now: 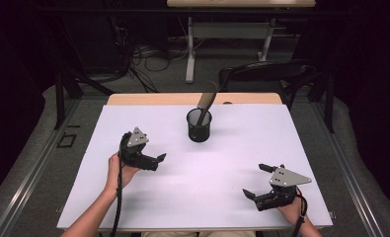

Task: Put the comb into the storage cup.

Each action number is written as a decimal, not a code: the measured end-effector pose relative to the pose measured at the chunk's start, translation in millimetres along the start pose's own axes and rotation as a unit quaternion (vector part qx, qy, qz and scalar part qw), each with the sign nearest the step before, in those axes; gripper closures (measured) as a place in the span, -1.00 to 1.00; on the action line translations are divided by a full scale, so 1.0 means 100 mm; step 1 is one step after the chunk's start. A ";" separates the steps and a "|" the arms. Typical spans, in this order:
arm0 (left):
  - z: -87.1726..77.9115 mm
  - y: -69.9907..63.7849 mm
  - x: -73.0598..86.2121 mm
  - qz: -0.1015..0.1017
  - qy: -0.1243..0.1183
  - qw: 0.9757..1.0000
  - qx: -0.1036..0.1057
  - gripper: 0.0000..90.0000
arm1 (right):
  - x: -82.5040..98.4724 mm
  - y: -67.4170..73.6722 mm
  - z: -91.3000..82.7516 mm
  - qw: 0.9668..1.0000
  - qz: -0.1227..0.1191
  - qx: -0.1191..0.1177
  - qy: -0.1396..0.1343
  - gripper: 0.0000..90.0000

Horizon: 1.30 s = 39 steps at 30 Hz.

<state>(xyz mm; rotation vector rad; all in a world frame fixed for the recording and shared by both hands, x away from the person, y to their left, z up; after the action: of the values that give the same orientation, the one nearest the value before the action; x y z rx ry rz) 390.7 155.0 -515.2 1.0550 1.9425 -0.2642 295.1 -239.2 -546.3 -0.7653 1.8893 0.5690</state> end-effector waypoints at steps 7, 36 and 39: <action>-0.08 -0.04 0.08 -0.004 -0.002 1.000 -0.002 -1.00 | 0.00 0.00 0.00 1.000 0.001 0.000 0.001 -0.99; -0.45 -0.18 0.35 -0.011 -0.025 0.999 -0.018 -1.00 | 0.00 0.01 0.00 1.000 0.000 0.001 0.001 -0.99; -0.49 -0.20 0.39 -0.013 -0.025 0.999 -0.019 -1.00 | 0.00 0.01 0.00 1.000 0.000 0.000 0.001 -0.99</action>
<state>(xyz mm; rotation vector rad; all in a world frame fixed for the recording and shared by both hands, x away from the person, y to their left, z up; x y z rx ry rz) 336.4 191.3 -521.7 0.9889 1.9104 -0.2647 294.7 -238.7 -546.5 -0.7664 1.8909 0.5682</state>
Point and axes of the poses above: each handheld gripper's, and its own axes: z roughly forward along the jaws, x roughly out of its underside, y roughly to its left, the point moved 4 cm from there along z, roughly forward along the jaws, and after that the axes turned 9 degrees about z, right-handed, at the moved point
